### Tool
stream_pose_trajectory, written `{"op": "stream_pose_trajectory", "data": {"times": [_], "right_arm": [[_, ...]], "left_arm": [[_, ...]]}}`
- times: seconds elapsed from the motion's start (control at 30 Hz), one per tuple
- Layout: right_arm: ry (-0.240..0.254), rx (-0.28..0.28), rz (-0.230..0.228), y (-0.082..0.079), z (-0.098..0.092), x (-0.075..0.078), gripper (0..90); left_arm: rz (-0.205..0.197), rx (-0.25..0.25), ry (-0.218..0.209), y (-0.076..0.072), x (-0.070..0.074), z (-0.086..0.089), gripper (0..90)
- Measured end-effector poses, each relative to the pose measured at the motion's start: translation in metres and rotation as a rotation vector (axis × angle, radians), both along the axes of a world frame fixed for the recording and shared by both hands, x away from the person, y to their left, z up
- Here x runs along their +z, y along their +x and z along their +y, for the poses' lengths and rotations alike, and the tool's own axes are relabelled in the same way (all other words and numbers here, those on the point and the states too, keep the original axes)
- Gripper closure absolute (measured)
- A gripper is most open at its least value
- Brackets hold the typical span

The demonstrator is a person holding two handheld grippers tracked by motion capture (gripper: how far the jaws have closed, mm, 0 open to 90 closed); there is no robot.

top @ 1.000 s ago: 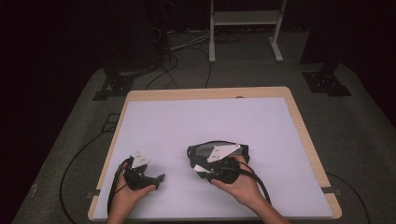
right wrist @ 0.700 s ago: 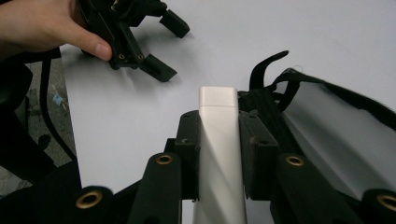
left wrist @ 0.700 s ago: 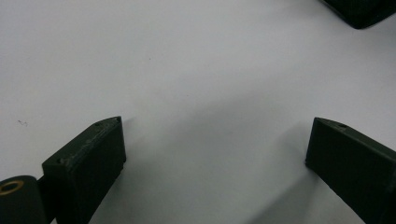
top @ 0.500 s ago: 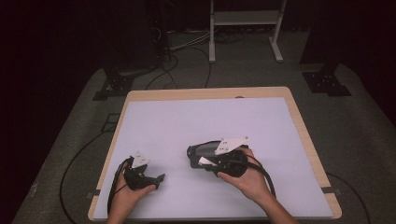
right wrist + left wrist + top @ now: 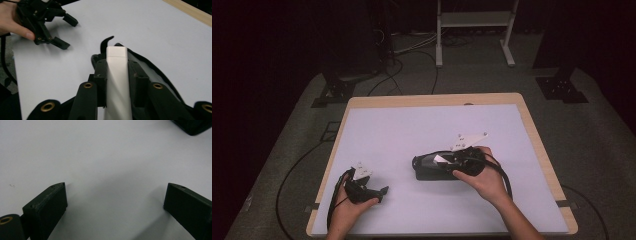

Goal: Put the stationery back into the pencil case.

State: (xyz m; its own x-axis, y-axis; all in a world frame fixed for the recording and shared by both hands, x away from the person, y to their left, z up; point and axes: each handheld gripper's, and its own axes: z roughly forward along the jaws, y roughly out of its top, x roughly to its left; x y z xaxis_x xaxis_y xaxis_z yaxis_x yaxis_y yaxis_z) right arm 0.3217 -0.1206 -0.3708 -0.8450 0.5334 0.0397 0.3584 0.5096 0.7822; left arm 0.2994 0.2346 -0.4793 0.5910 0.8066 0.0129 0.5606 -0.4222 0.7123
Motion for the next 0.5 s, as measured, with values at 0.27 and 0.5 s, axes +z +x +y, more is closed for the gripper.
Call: {"op": "stream_pose_trajectory", "data": {"times": [0.27, 0.5], "right_arm": [[-0.045, -0.034, 0.002, 0.02, -0.004, -0.007, 70.8], [-0.088, -0.034, 0.005, 0.033, 0.001, -0.013, 70.8]], "left_arm": [[0.0, 0.002, -0.004, 0.0, 0.0, 0.0, 4.0], [-0.001, 0.003, -0.005, 0.0, 0.0, 0.0, 4.0]]}}
